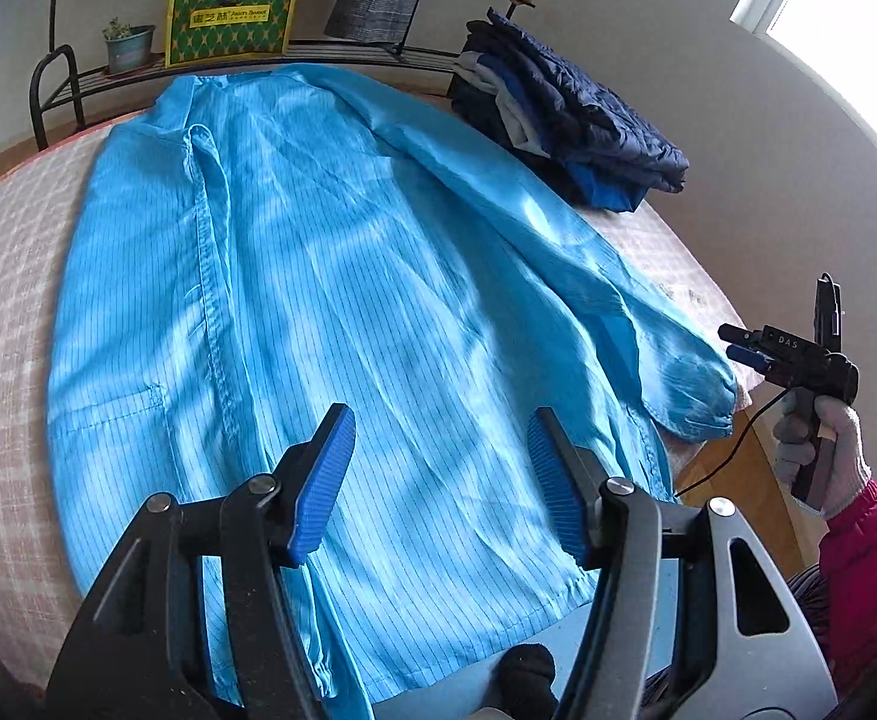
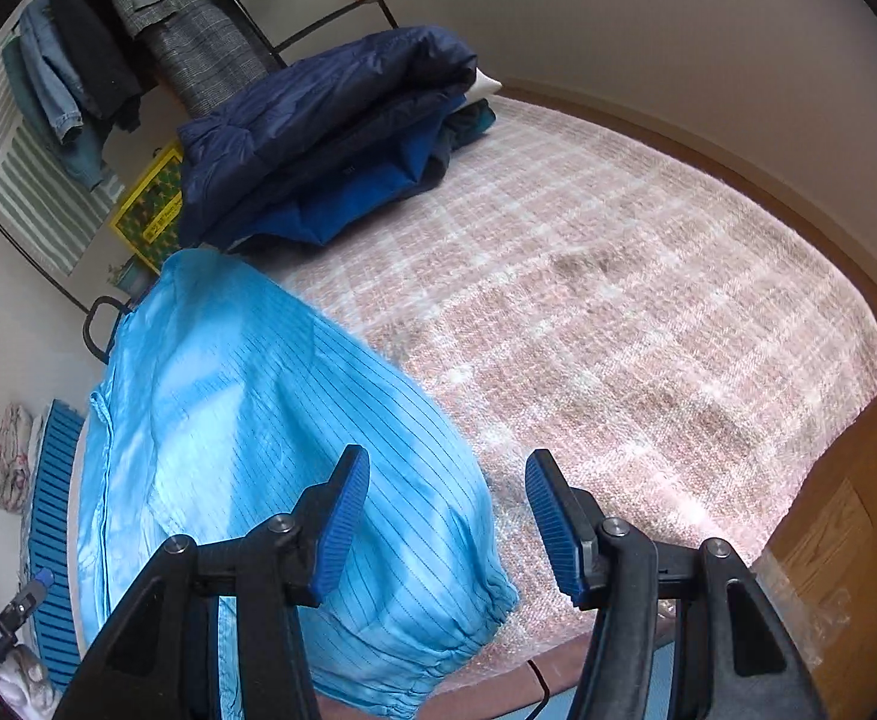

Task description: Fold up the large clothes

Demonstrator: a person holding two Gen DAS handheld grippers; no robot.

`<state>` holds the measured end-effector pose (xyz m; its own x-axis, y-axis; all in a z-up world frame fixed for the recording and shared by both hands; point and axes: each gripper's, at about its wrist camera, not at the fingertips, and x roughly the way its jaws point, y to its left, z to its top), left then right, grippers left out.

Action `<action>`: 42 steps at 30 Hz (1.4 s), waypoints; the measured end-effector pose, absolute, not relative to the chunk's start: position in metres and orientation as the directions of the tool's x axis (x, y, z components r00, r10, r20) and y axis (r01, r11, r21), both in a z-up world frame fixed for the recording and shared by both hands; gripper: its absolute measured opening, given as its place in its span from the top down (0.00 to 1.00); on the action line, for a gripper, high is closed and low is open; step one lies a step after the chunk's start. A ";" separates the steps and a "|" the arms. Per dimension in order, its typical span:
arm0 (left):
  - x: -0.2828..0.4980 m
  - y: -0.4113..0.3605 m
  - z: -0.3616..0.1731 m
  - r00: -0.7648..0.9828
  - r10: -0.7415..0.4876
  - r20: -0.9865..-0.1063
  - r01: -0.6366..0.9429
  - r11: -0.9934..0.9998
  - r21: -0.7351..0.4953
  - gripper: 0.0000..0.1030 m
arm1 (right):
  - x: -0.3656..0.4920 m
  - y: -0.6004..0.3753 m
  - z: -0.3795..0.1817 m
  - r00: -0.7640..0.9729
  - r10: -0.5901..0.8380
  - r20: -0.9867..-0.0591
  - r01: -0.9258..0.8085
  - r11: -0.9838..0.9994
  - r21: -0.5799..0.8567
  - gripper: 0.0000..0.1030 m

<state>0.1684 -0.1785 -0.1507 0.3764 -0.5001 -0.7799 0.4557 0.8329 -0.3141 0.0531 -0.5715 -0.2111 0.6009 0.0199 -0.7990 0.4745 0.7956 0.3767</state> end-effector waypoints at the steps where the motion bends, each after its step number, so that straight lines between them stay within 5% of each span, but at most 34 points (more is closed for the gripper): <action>1: 0.171 -0.178 -0.153 0.369 -0.506 -0.780 0.447 0.832 -0.328 0.41 | 0.054 -0.574 -0.215 0.597 0.032 -0.802 0.476 0.790 0.386 0.44; 4: 0.176 -0.176 -0.153 0.374 -0.512 -0.774 0.432 0.834 -0.343 0.41 | 0.062 -0.568 -0.223 0.580 0.073 -0.811 0.454 0.798 0.397 0.49; 6: 0.176 -0.175 -0.151 0.382 -0.516 -0.767 0.433 0.833 -0.345 0.41 | 0.069 -0.559 -0.226 0.564 0.110 -0.819 0.422 0.813 0.400 0.82; 9: 0.177 -0.174 -0.146 0.392 -0.522 -0.758 0.438 0.830 -0.346 0.41 | 0.073 -0.549 -0.221 0.565 0.119 -0.816 0.401 0.825 0.398 1.00; 17: 0.182 -0.156 -0.139 0.430 -0.521 -0.737 0.408 0.841 -0.356 0.41 | 0.068 -0.507 -0.148 0.703 0.089 -0.706 0.290 0.870 0.399 1.00; 25: 0.193 -0.103 -0.123 0.510 -0.509 -0.693 0.294 0.861 -0.415 0.41 | 0.084 -0.366 -0.102 0.715 0.293 -0.635 -0.086 0.938 0.335 1.00; 31: 0.197 -0.061 -0.125 0.552 -0.469 -0.690 0.194 0.877 -0.440 0.41 | 0.088 -0.247 -0.144 0.490 0.499 -0.715 -0.372 0.861 0.346 1.00; 36: 0.199 -0.054 -0.139 0.519 -0.459 -0.721 0.165 0.881 -0.443 0.41 | 0.078 -0.190 -0.198 0.319 0.474 -0.820 -0.487 0.825 0.287 1.00; 38: 0.198 -0.058 -0.142 0.507 -0.459 -0.730 0.173 0.883 -0.435 0.41 | 0.079 -0.192 -0.200 0.318 0.460 -0.829 -0.480 0.832 0.278 0.93; 41: 0.195 -0.069 -0.149 0.478 -0.466 -0.744 0.201 0.883 -0.424 0.41 | 0.082 -0.214 -0.192 0.330 0.498 -0.802 -0.437 0.834 0.338 0.63; 42: 0.193 -0.074 -0.151 0.466 -0.469 -0.750 0.213 0.882 -0.420 0.41 | 0.082 -0.224 -0.187 0.342 0.524 -0.780 -0.425 0.827 0.368 0.63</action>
<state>0.1931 -0.0739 -0.1512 0.4658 -0.4693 -0.7502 0.2127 0.8823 -0.4198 0.0820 -0.2237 -0.1872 0.3419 0.5237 -0.7803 -0.4254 0.8266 0.3684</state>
